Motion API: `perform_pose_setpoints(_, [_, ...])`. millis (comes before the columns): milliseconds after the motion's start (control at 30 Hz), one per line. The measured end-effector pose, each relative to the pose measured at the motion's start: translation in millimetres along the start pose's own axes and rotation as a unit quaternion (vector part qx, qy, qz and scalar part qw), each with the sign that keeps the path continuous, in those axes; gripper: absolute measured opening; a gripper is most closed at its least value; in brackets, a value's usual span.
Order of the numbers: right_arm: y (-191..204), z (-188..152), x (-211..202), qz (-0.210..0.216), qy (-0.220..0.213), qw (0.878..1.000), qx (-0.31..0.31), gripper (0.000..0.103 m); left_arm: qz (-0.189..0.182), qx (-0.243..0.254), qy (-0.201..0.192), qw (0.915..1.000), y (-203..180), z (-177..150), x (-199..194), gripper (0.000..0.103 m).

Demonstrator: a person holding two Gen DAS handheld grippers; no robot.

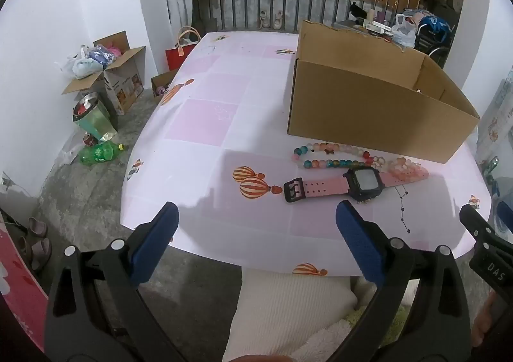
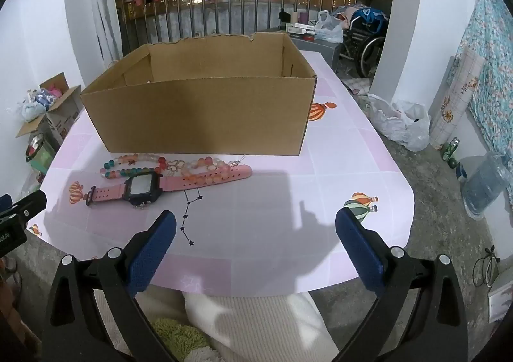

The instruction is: Organize jewelry

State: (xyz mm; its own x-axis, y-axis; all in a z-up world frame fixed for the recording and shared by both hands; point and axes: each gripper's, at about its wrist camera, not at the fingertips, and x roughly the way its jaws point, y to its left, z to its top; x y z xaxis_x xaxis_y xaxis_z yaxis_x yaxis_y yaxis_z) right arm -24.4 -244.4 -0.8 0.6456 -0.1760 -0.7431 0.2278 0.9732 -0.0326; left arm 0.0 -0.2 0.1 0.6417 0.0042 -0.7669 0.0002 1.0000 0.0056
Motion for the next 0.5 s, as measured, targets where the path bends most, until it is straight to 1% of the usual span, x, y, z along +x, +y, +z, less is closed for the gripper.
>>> perform_pose_setpoints(500, [0.0, 0.0, -0.1, 0.0, 0.0, 1.0, 0.0, 0.097, 0.0, -0.001, 0.0, 1.0, 0.0, 0.0, 0.1, 0.095])
